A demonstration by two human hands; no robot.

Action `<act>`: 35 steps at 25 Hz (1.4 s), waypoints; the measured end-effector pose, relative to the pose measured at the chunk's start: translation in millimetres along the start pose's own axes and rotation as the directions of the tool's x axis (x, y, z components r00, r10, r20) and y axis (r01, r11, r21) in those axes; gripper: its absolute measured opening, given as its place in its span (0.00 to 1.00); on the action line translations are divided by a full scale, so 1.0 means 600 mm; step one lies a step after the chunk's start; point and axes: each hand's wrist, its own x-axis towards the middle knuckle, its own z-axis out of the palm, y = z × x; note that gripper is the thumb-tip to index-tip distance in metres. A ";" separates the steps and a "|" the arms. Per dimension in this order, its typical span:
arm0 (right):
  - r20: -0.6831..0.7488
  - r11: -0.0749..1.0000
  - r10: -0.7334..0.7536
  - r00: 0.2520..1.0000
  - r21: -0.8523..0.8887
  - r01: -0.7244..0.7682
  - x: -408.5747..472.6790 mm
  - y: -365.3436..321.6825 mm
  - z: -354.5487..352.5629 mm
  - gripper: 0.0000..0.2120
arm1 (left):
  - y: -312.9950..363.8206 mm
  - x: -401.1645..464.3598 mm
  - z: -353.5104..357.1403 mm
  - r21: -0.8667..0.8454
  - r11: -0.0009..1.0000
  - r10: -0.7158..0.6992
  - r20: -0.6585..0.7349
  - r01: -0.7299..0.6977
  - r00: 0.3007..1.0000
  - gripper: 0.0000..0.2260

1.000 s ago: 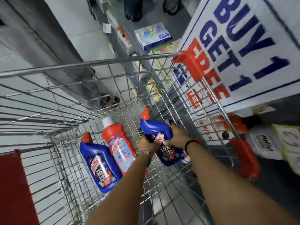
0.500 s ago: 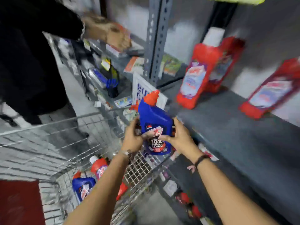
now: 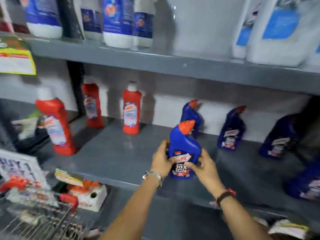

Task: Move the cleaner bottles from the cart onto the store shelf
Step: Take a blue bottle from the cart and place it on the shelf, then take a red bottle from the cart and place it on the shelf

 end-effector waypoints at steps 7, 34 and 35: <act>-0.056 0.981 0.134 0.989 0.150 -0.124 0.012 0.072 -0.012 0.21 | -0.084 0.001 0.080 -0.043 0.980 -0.197 -0.070 0.195 0.978 0.16; 0.820 0.799 0.572 0.022 -0.564 0.210 -0.366 0.226 1.065 0.13 | -0.636 -0.596 -0.616 -0.582 0.342 -0.804 -0.587 0.737 -0.091 0.38; 0.815 0.798 0.579 -0.006 -0.566 0.206 -0.367 0.232 1.067 0.13 | -0.642 -0.599 -0.613 -0.639 0.370 -0.812 -0.576 0.674 -0.100 0.39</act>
